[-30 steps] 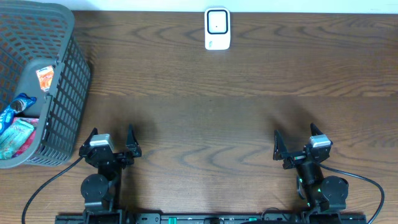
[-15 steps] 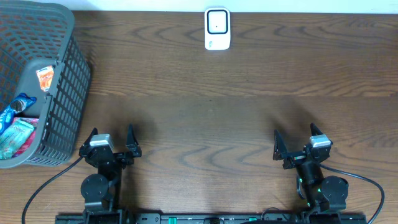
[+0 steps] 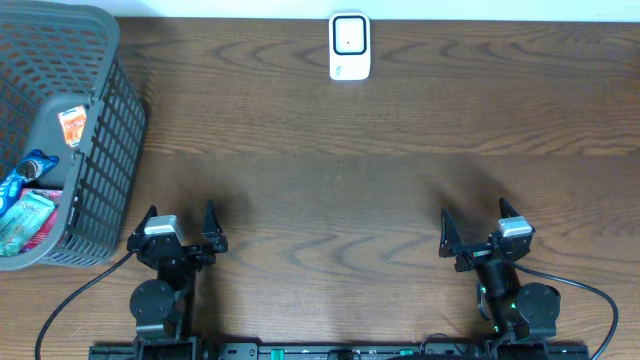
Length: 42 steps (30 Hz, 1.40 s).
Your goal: Scan the item barcode
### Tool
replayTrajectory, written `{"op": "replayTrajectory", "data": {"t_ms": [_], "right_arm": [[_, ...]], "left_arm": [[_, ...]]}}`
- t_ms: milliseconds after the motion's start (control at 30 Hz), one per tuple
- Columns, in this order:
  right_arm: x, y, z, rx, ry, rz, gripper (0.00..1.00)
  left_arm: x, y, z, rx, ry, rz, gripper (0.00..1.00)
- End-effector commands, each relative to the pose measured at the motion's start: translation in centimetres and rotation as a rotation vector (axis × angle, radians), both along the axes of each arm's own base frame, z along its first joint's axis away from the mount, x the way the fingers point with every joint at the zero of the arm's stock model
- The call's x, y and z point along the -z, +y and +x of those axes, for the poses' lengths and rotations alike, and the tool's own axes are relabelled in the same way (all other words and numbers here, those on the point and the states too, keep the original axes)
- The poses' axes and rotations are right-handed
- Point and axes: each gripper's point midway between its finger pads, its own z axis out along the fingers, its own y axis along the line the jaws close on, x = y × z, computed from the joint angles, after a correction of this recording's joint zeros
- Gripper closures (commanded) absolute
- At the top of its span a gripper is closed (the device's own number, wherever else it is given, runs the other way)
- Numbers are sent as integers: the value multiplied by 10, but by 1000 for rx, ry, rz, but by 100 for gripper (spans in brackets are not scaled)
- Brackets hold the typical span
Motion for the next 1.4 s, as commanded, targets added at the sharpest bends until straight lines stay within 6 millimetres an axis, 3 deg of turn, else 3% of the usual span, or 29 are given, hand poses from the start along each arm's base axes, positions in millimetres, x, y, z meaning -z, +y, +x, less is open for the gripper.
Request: {"op": "replayTrajectory", "data": {"t_ms": [0,433,600,733,867,1000,1133,1233,1367], "right_arm": [[1,1,0,-4,0,-8,1],[1,1,0,-4,-1,-8,1],[1,1,0,-5,0,-8,1],[1,1,0,-4,-1,-8,1],[1,1,0,-4,0,-8,1],[1,1,0,-4,0,-8,1],[1,1,0,-4,-1,-8,1],[1,1,0,-4,-1,-8,1],[1,1,0,-4,-1,-8,1]], "left_arm": [[14,0,-1,5,47,9,2],[14,0,-1,5,47,9,2],[8,-49,-5,220,69,-525,2],[4,-54,-6,234,76,-657,2],[-23,-59,-5,300,-26,-649,2],[-79,-68,-15,422,-221,-597,2],[-130,-65,-28,432,-351,-486,2],[-145,-49,-23,307,-295,-456,2],[-148,-30,-10,142,-36,-333,2]]}}
